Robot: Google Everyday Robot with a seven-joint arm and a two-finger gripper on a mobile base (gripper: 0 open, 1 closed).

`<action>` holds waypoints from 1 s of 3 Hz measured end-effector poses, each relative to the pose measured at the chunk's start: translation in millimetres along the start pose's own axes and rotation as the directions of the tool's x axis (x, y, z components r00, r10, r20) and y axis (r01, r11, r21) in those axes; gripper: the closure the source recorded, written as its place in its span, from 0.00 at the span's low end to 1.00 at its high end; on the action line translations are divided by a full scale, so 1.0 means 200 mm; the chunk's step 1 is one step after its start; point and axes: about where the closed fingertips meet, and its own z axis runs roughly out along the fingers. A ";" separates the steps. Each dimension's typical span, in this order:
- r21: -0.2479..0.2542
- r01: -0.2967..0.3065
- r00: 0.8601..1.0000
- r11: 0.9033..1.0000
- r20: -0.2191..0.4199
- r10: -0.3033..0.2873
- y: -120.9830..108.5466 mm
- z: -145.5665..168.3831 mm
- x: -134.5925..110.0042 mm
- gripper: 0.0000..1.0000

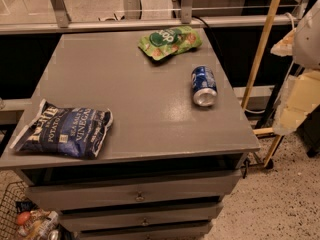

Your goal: Place pepsi can upright

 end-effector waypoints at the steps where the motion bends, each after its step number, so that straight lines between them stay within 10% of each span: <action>1: 0.000 0.000 1.000 1.000 0.000 0.000 0.00 0.00 0.00 0.00; 3: -0.055 -0.201 0.979 0.978 0.029 0.203 -0.22 0.12 -0.21 0.00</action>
Offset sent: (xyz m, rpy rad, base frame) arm 0.0729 0.0424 -0.0017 0.1509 0.1176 -0.2730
